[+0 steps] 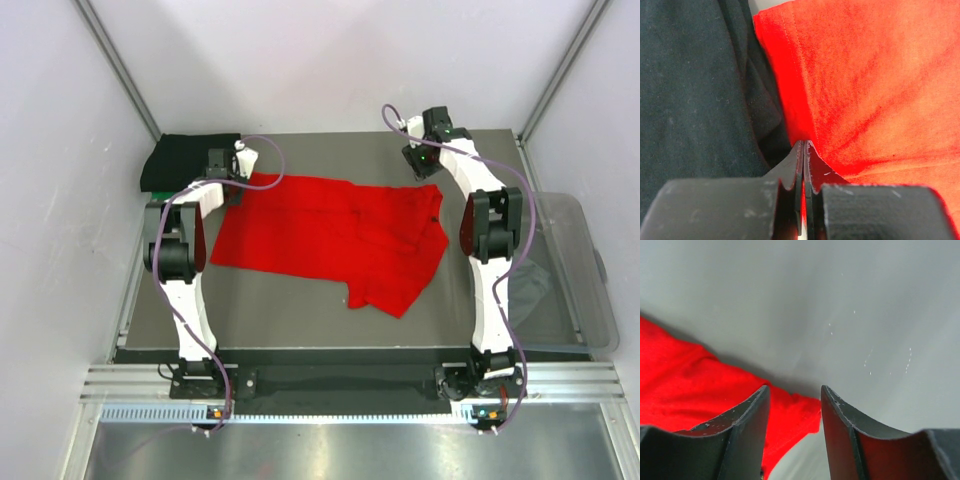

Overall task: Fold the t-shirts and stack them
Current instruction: Fold the tshirt

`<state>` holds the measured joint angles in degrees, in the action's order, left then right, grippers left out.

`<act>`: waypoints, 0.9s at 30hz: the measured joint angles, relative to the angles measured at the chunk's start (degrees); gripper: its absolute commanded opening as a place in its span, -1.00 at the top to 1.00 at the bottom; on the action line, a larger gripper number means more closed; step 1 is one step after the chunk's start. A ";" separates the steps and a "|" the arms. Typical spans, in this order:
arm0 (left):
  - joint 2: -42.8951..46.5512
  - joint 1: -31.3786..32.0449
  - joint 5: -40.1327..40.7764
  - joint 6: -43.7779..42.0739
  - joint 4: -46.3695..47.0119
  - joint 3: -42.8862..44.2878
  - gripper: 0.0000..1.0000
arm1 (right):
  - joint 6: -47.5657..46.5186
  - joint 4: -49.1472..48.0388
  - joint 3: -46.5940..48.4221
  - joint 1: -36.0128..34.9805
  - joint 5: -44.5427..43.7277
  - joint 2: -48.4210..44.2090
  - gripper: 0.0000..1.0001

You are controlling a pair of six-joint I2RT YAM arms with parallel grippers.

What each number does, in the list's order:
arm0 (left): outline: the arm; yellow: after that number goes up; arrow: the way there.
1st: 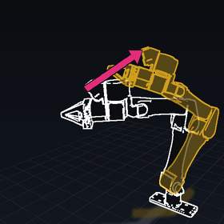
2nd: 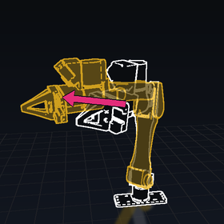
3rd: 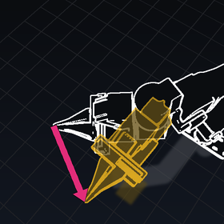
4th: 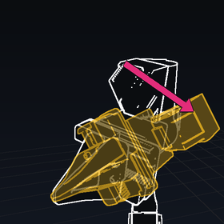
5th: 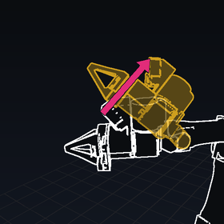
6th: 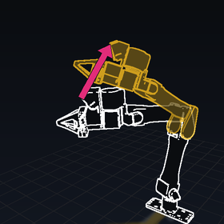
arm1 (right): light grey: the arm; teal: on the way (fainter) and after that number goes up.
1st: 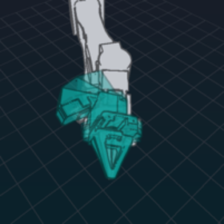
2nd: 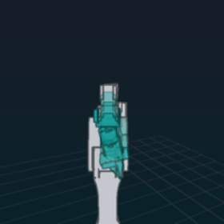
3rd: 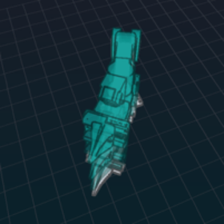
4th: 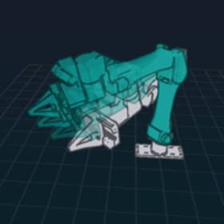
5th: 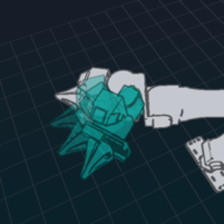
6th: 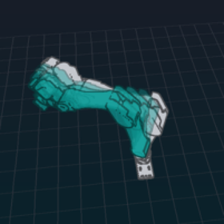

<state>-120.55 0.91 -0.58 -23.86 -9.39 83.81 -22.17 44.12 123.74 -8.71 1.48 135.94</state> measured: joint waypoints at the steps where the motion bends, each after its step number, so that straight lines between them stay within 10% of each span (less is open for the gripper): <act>1: -0.07 0.00 0.02 0.02 -0.20 0.15 1.00 | 0.15 0.24 0.00 0.04 -0.52 0.00 0.07; 27: -0.81 0.00 0.13 0.44 -0.94 1.16 1.00 | 2.49 6.29 1.46 2.51 -7.08 3.78 -0.05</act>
<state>-121.36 0.91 -0.45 -23.42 -10.33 84.97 -19.68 50.41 125.21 -6.20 -5.61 139.72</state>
